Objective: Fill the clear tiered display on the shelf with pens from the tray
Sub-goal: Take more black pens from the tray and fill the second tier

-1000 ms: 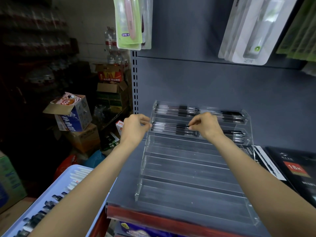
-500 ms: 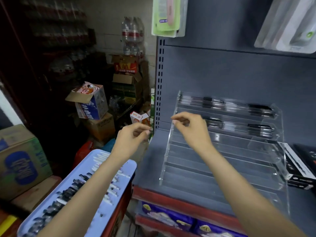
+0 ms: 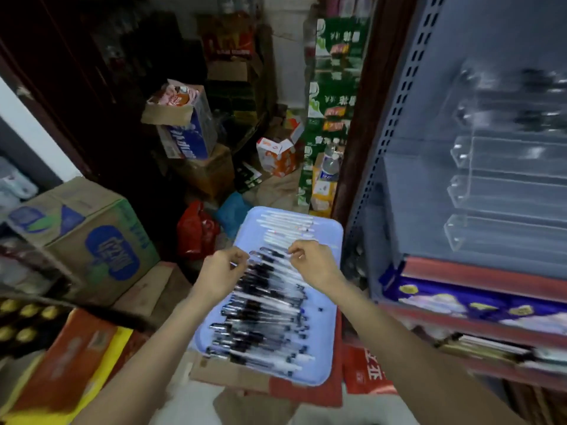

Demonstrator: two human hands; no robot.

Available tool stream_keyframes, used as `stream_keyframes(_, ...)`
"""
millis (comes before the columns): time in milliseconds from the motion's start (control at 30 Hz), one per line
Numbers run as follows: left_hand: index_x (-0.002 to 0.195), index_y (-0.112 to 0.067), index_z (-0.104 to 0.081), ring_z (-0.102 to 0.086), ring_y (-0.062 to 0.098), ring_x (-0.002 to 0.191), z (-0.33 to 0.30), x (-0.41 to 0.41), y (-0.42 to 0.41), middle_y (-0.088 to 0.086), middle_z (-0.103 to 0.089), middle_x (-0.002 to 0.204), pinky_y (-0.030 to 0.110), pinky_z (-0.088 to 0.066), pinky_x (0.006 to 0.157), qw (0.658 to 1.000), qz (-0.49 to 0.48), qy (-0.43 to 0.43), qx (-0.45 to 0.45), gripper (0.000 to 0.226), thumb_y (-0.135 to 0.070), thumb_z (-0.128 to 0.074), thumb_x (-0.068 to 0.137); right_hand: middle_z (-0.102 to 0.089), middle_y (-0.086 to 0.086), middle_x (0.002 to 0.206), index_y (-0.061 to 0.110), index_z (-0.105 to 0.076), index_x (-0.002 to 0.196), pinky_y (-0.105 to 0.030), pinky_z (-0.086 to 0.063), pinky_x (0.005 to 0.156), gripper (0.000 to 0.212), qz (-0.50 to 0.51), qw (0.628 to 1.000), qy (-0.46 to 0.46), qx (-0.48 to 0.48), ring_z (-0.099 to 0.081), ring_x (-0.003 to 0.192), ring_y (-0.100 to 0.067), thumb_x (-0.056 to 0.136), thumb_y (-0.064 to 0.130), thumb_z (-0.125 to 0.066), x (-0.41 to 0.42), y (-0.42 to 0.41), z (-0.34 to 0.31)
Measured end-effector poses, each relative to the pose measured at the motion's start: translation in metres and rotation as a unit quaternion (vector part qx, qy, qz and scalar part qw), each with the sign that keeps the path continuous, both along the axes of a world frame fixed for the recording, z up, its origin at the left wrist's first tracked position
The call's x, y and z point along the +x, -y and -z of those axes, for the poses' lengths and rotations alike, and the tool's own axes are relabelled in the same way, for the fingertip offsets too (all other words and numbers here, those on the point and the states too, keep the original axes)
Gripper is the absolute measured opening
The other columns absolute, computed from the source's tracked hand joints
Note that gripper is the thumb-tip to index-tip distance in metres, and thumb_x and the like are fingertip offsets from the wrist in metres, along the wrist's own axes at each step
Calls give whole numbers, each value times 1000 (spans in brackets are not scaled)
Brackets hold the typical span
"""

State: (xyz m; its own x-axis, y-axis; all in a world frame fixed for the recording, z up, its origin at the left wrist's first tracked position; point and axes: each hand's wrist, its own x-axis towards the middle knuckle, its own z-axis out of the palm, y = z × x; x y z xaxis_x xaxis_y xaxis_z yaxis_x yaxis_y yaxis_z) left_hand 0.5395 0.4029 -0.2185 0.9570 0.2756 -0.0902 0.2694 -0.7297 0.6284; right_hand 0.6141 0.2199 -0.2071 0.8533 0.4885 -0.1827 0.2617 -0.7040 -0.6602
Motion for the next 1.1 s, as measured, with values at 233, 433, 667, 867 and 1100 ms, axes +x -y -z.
stream_keyframes(233,131,-8,-52,-48,27,123,54,3,-43,10,-50,138,28,-37,98,991,107,-56,52,35,-7,-43,97,-41,-13,143,15,-35,143,-42,-46,96,46,39,991,-50,-120,-53,116,-32,99,15,-45,-9,-37,54)
stream_keyframes(433,142,-14,-37,-39,27,133,88,46,-50,8,-37,147,36,-35,108,969,206,-86,103,46,-4,-38,97,-40,-15,136,12,-46,135,-41,-48,92,36,31,979,-1,-199,-52,111,-32,99,14,-41,17,-43,79)
stream_keyframes(667,117,-7,-60,-58,30,103,88,67,-51,13,-58,114,38,-45,92,988,132,-58,59,25,-11,-55,93,-54,-17,114,5,-61,109,-42,-51,79,21,41,979,24,-198,-56,98,-34,94,2,-45,38,-48,91)
stream_keyframes(867,90,-5,-66,-58,15,83,87,69,-61,6,-62,91,24,-46,83,993,84,-49,-66,5,-5,-65,84,-59,-17,102,1,-64,94,-45,-53,79,12,46,979,3,-201,-58,94,-34,91,7,-54,47,-50,98)
stream_keyframes(1100,77,-15,-59,-60,4,77,77,59,-68,-5,-63,80,7,-42,73,973,64,4,-220,17,-2,-61,86,-62,-20,95,0,-56,96,-45,-51,74,9,62,982,-18,-176,-59,88,-36,93,7,-51,48,-50,92)
